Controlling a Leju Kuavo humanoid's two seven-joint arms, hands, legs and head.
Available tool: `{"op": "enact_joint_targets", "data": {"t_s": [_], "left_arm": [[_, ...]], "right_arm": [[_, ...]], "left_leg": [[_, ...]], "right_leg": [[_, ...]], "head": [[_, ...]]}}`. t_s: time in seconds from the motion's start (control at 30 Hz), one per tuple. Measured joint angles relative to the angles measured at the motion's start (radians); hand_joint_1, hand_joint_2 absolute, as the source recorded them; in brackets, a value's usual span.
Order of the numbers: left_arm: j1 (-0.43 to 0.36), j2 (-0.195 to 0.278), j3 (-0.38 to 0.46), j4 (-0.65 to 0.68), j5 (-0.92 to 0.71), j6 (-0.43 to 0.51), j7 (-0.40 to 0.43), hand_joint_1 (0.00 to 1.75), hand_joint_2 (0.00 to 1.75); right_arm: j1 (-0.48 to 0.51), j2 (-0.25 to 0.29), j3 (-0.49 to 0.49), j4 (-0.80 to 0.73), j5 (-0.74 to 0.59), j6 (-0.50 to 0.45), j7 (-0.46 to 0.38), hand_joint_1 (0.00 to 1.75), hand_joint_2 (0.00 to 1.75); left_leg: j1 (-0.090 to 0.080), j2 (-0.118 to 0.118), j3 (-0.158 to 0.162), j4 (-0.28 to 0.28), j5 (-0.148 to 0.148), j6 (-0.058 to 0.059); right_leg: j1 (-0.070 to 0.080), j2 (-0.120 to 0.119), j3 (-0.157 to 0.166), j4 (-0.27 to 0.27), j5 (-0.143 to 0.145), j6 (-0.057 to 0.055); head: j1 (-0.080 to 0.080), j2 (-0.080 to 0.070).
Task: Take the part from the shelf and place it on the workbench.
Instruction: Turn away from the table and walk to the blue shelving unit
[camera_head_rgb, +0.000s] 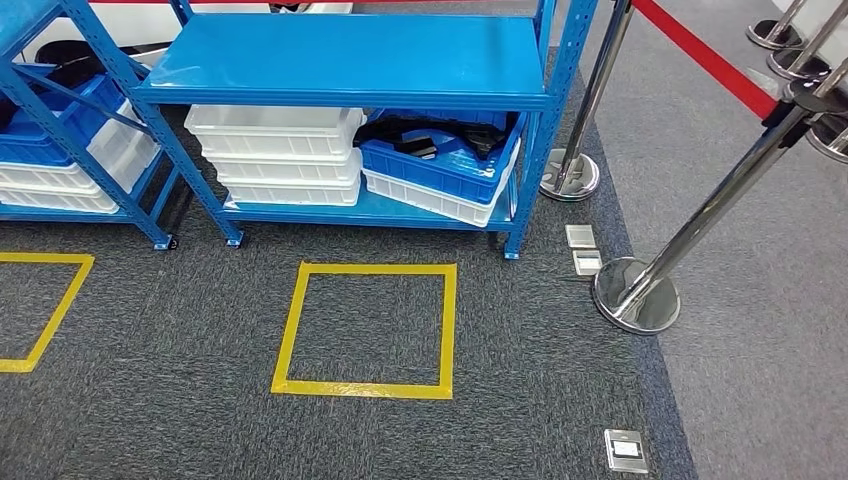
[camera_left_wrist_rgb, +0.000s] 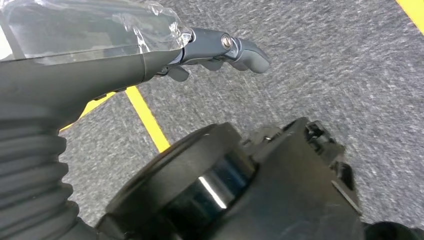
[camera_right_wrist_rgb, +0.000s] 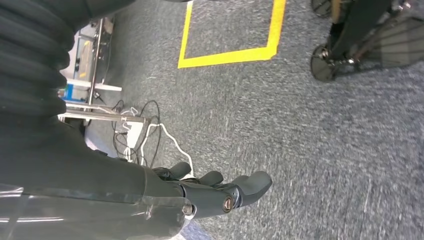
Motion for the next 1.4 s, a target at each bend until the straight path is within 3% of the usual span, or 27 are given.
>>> {"op": "enact_joint_targets", "data": {"t_s": [0.2,0.73,0.83,0.87,0.97,1.2,1.4], "left_arm": [[0.01,0.004,0.121,-0.005,-0.126,-0.065,0.033,0.0,1.75],[0.072,0.014,0.538,-0.04,-0.485,-0.254,0.137,0.0,1.75],[0.085,0.016,0.618,-0.047,-0.549,-0.29,0.154,0.0,1.75],[0.09,0.017,0.644,-0.051,-0.571,-0.302,0.16,0.0,1.31],[0.107,0.019,0.726,-0.06,-0.637,-0.337,0.18,0.0,0.0],[0.175,0.035,0.88,-0.069,-0.788,-0.405,0.238,0.0,0.0],[0.211,0.037,0.96,-0.07,-0.806,-0.418,0.243,0.0,0.0]], "right_arm": [[0.023,-0.005,0.011,0.0,0.0,0.038,-0.012,0.0,1.75],[0.093,-0.024,0.027,-0.007,-0.006,0.144,-0.046,0.0,1.75],[0.106,-0.027,0.028,-0.012,-0.006,0.163,-0.052,0.0,0.44],[0.11,-0.028,0.029,-0.014,-0.007,0.17,-0.054,0.0,0.0],[0.124,-0.032,0.029,-0.023,-0.009,0.189,-0.059,0.0,0.0],[0.148,-0.037,0.033,-0.04,-0.011,0.228,-0.072,0.0,0.0],[0.152,-0.039,0.034,-0.05,-0.012,0.233,-0.074,0.0,0.0]], "left_leg": [[0.0,0.0,0.001,0.0,0.0,0.0],[0.0,0.0,0.002,0.0,-0.002,-0.001],[0.0,0.0,0.002,0.0,-0.002,-0.001],[0.0,0.0,0.003,0.0,-0.003,-0.001],[0.0,0.0,0.003,0.0,-0.003,-0.001],[0.0,0.002,0.006,0.0,-0.006,-0.003],[0.0,0.002,0.007,0.0,-0.007,-0.004]], "right_leg": [[0.0,0.0,0.002,0.0,0.0,0.0],[0.0,-0.001,0.004,0.0,-0.001,0.001],[0.0,-0.001,0.005,0.0,-0.002,0.0],[0.0,-0.002,0.005,0.0,-0.002,0.0],[0.0,-0.002,0.006,0.0,-0.002,0.0],[0.0,0.001,0.006,0.0,-0.005,-0.001],[0.0,0.001,0.007,0.0,-0.006,-0.001]], "head": [[0.0,0.0],[0.0,0.0],[0.0,0.0],[0.0,0.0],[0.0,0.0],[-0.002,0.0],[-0.002,0.0]]}}
